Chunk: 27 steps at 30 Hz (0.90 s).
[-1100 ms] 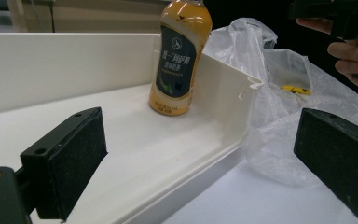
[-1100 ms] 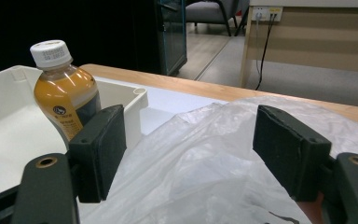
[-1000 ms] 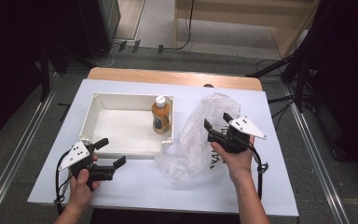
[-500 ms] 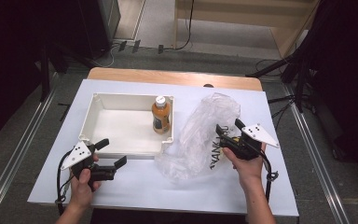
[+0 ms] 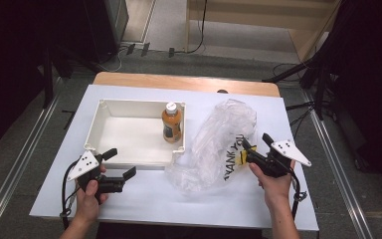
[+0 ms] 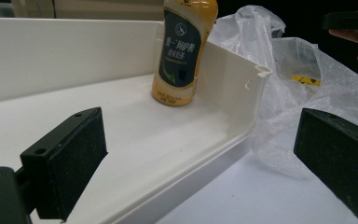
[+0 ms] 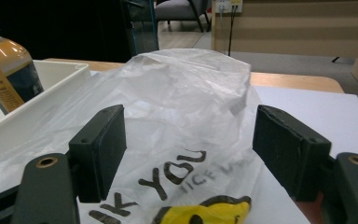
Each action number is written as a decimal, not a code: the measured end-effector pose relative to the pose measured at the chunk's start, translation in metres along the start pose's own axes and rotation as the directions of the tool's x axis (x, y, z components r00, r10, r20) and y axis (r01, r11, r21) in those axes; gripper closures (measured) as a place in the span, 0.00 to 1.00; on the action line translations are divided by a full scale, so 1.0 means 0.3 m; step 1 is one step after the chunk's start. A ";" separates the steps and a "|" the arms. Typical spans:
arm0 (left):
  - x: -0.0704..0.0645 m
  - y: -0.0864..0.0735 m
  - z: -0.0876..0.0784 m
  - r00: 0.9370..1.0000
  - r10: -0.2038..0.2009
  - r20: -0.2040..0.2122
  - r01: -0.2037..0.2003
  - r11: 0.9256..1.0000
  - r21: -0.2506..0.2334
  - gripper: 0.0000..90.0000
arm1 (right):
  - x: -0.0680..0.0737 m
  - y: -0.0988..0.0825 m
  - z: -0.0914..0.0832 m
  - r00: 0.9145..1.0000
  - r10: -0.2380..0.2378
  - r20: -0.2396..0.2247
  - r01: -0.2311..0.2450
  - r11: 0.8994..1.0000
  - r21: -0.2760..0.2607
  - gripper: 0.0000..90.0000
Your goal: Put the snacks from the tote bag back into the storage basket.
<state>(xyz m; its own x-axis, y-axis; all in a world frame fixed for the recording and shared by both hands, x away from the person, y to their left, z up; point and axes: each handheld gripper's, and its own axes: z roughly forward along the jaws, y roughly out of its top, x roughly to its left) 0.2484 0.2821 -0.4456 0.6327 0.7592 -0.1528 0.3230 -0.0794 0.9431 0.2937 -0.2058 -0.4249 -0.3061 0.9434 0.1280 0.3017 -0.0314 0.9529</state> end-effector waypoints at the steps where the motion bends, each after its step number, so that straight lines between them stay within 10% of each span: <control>1: 0.000 0.000 0.000 1.000 0.000 0.000 0.000 1.000 0.000 0.03 | 0.000 0.000 0.000 1.000 0.000 0.000 0.000 1.000 0.000 0.29; 27: -0.004 0.001 -0.001 1.000 0.012 -0.010 -0.012 1.000 0.000 0.03 | -0.159 -0.097 -0.118 0.996 0.021 0.085 -0.023 1.000 0.018 0.16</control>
<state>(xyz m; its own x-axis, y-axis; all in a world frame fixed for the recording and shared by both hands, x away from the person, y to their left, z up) 0.2473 0.2814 -0.4451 0.6295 0.7647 -0.1380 0.3149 -0.0886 0.9450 0.2676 -0.2616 -0.4489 -0.2219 0.9671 0.1247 0.3248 -0.0473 0.9446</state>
